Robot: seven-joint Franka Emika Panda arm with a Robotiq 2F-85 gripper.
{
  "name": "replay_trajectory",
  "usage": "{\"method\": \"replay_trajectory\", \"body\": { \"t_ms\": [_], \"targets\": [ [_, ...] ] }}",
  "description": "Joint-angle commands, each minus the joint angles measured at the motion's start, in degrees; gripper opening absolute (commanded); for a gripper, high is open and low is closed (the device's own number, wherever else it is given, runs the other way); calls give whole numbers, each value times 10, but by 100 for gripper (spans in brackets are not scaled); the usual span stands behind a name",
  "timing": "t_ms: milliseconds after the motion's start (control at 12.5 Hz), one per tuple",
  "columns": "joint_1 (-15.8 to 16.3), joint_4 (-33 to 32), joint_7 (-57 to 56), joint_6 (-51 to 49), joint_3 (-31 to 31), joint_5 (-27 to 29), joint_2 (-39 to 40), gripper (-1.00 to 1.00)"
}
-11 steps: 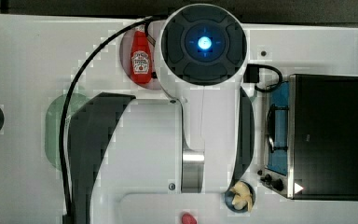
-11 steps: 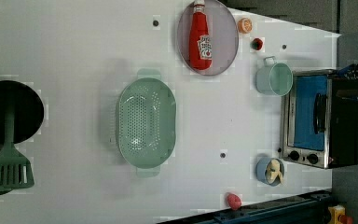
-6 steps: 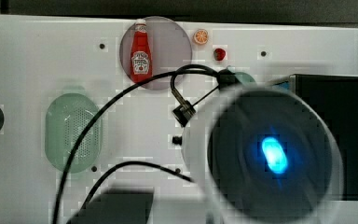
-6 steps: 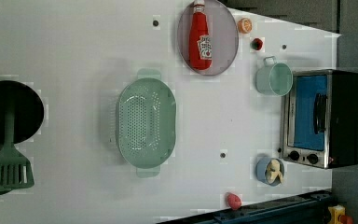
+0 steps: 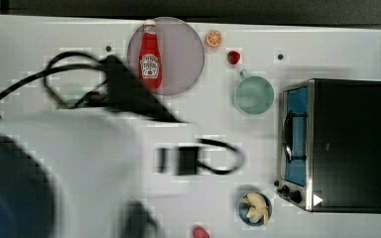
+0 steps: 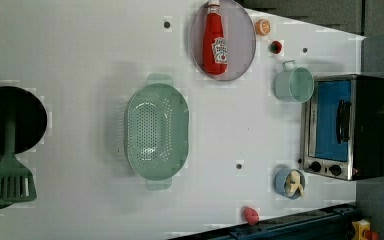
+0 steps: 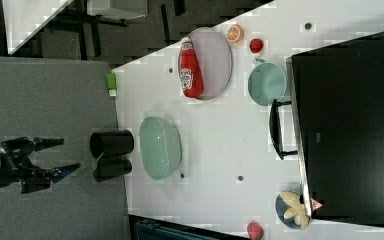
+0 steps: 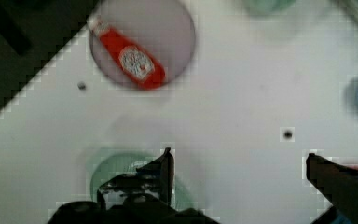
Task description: Drag strainer left to right.
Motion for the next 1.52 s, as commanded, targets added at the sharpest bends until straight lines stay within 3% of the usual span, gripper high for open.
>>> {"method": "replay_trajectory", "body": {
  "t_ms": [80, 480, 640, 960, 1280, 1520],
  "targets": [
    [24, -27, 204, 7, 87, 2, 45, 100],
    [26, -89, 526, 158, 190, -5, 127, 100],
    [28, -132, 599, 246, 207, -20, 162, 100],
    [36, -201, 626, 402, 210, -22, 241, 100],
    [46, -208, 643, 487, 197, -22, 333, 100],
    [72, -207, 643, 556, 160, -22, 395, 100]
  ]
}}
